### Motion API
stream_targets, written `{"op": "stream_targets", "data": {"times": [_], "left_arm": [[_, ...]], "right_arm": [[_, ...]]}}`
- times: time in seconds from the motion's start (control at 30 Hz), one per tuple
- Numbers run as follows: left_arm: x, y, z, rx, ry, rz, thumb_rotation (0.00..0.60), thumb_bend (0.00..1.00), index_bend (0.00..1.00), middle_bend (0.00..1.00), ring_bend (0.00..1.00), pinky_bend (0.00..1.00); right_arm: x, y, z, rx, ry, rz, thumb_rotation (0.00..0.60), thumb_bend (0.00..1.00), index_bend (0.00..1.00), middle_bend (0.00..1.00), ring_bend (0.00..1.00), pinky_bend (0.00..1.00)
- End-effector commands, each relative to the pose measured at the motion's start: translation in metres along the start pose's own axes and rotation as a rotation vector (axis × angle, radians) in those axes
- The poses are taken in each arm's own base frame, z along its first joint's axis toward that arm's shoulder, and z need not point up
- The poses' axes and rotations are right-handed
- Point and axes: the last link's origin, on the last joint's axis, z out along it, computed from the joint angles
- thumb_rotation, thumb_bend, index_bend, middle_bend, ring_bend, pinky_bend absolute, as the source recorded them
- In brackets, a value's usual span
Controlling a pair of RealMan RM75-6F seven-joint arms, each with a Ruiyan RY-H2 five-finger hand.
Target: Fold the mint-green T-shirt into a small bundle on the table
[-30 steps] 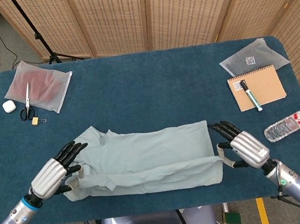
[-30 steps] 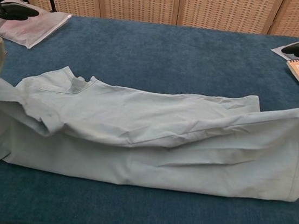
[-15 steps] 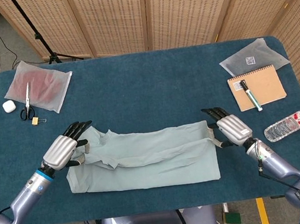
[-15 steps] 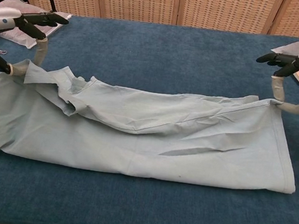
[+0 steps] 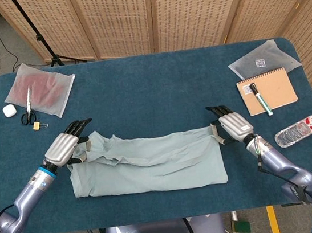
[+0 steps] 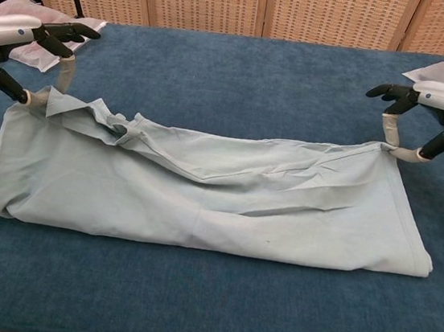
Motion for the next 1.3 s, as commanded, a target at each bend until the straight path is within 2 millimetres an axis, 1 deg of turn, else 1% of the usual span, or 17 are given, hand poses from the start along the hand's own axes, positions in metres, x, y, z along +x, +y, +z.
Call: {"op": "stream_targets", "data": {"times": [0.03,0.33,0.63,0.67,0.7,0.73,0.77,0.8,0.83,0.87,0.93,1.0,1.07,1.13,1.3], "left_arm": [[0.000,-0.002,0.003,0.000,0.010,-0.005,0.600,0.59,0.72,0.00,0.00,0.00],[-0.004,-0.005,0.010,0.010,0.004,-0.006,0.600,0.59,0.72,0.00,0.00,0.00],[-0.004,-0.008,0.015,0.025,0.012,-0.016,0.600,0.59,0.72,0.00,0.00,0.00],[-0.004,-0.008,0.015,0.026,0.011,-0.017,0.600,0.59,0.72,0.00,0.00,0.00],[-0.004,-0.009,0.015,0.028,0.010,-0.017,0.600,0.59,0.72,0.00,0.00,0.00],[-0.005,-0.010,0.016,0.030,0.009,-0.018,0.600,0.59,0.72,0.00,0.00,0.00],[-0.005,-0.010,0.016,0.032,0.009,-0.019,0.600,0.59,0.72,0.00,0.00,0.00],[-0.006,-0.010,0.017,0.033,0.008,-0.020,0.600,0.59,0.72,0.00,0.00,0.00],[-0.006,-0.011,0.017,0.034,0.007,-0.018,0.600,0.59,0.72,0.00,0.00,0.00],[-0.007,-0.011,0.018,0.035,0.007,-0.017,0.600,0.59,0.72,0.00,0.00,0.00],[-0.007,-0.011,0.019,0.037,0.006,-0.016,0.600,0.59,0.72,0.00,0.00,0.00],[-0.008,-0.011,0.020,0.038,0.006,-0.015,0.600,0.59,0.72,0.00,0.00,0.00],[-0.008,-0.011,0.021,0.040,0.007,-0.016,0.600,0.59,0.72,0.00,0.00,0.00],[-0.008,-0.012,0.021,0.041,0.008,-0.015,0.600,0.59,0.72,0.00,0.00,0.00],[-0.010,-0.013,0.022,0.052,0.006,-0.012,0.600,0.59,0.72,0.00,0.00,0.00]], "right_arm": [[-0.001,0.000,0.005,-0.009,0.002,-0.001,0.600,0.67,0.68,0.05,0.00,0.04],[-0.004,0.003,0.016,-0.037,-0.007,-0.008,0.600,0.67,0.68,0.05,0.00,0.04],[-0.003,0.003,0.028,-0.056,-0.009,-0.011,0.600,0.67,0.68,0.05,0.00,0.04],[-0.003,0.003,0.029,-0.060,-0.012,-0.014,0.600,0.67,0.66,0.04,0.00,0.04],[-0.004,0.004,0.030,-0.063,-0.015,-0.016,0.600,0.65,0.61,0.03,0.00,0.04],[-0.004,0.005,0.030,-0.067,-0.017,-0.017,0.600,0.59,0.51,0.02,0.00,0.04],[-0.004,0.005,0.031,-0.069,-0.017,-0.018,0.600,0.49,0.35,0.01,0.00,0.04],[-0.005,0.005,0.030,-0.069,-0.022,-0.016,0.600,0.40,0.25,0.00,0.00,0.04],[-0.006,0.005,0.030,-0.071,-0.032,-0.011,0.600,0.29,0.12,0.00,0.00,0.04],[-0.006,0.005,0.030,-0.072,-0.035,-0.008,0.600,0.22,0.04,0.00,0.00,0.04],[-0.005,0.006,0.029,-0.073,-0.034,-0.011,0.600,0.16,0.00,0.00,0.00,0.04],[-0.004,0.006,0.028,-0.075,-0.033,-0.022,0.600,0.12,0.00,0.00,0.00,0.04],[-0.002,0.008,0.027,-0.079,-0.028,-0.037,0.600,0.04,0.00,0.00,0.00,0.04],[0.002,0.008,0.024,-0.081,-0.017,-0.041,0.600,0.00,0.00,0.00,0.00,0.04],[0.017,0.006,0.008,-0.077,0.064,-0.071,0.600,0.00,0.00,0.00,0.00,0.04]]}}
